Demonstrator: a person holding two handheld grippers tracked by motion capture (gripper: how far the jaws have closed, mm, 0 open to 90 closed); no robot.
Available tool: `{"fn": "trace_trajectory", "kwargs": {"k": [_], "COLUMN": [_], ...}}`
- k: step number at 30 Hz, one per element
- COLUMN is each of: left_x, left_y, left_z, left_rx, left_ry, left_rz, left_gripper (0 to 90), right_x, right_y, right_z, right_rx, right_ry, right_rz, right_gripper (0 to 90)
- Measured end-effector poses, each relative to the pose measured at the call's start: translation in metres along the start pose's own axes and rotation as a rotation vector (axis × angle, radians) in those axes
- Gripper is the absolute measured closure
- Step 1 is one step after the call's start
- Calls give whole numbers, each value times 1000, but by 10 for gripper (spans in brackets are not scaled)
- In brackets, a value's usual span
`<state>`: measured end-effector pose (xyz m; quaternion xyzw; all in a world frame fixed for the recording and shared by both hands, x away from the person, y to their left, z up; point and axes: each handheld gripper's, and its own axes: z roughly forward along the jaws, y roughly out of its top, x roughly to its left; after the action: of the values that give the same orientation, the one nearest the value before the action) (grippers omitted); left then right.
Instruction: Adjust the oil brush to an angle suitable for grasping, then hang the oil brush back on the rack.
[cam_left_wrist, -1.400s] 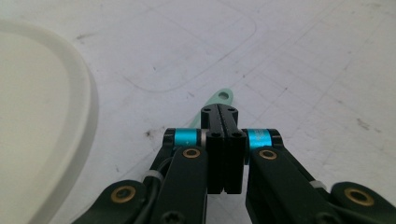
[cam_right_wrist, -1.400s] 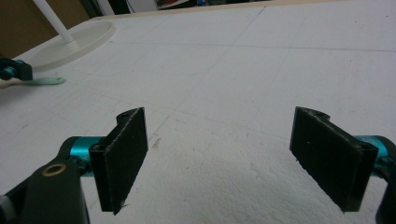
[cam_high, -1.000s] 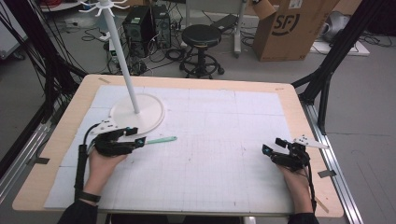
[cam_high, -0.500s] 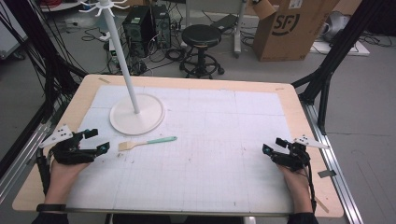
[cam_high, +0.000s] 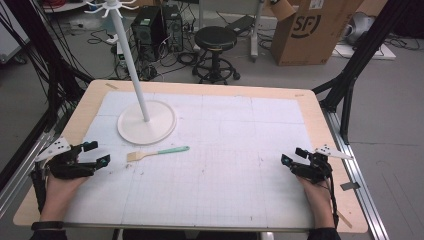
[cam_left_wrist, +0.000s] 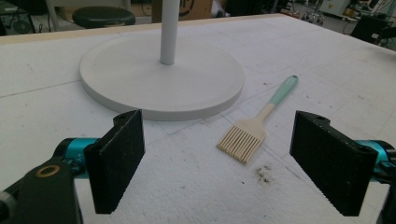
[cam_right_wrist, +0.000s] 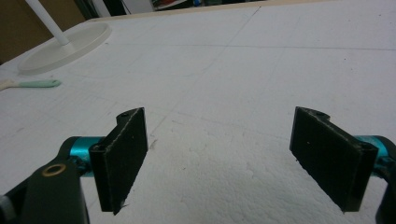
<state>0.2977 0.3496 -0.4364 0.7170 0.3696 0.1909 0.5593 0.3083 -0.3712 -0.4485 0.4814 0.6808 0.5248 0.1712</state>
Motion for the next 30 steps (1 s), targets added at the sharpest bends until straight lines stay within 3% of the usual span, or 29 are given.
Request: {"fn": "trace_trajectory", "kwargs": {"k": [12,15,21,30], "left_x": [-2,-4,-12,-23], "left_y": [5,8,14,20], "left_z": [-4,-1,15,42], "left_rx": [-11,-24,-16,36], "left_ry": [-24,-38,-61,-91], "left_rz": [0,-2,-6,48], "left_gripper": [176,157,155,155], "right_x": [0,1,1,1], "right_y": [0,0,0,0], "right_z": [0,0,0,0], "right_rx": [2,4,4,2], "right_ry": [4,2,5,3], "right_rz": [7,-13,-14,-16], "right_gripper": [184,184,184,184]}}
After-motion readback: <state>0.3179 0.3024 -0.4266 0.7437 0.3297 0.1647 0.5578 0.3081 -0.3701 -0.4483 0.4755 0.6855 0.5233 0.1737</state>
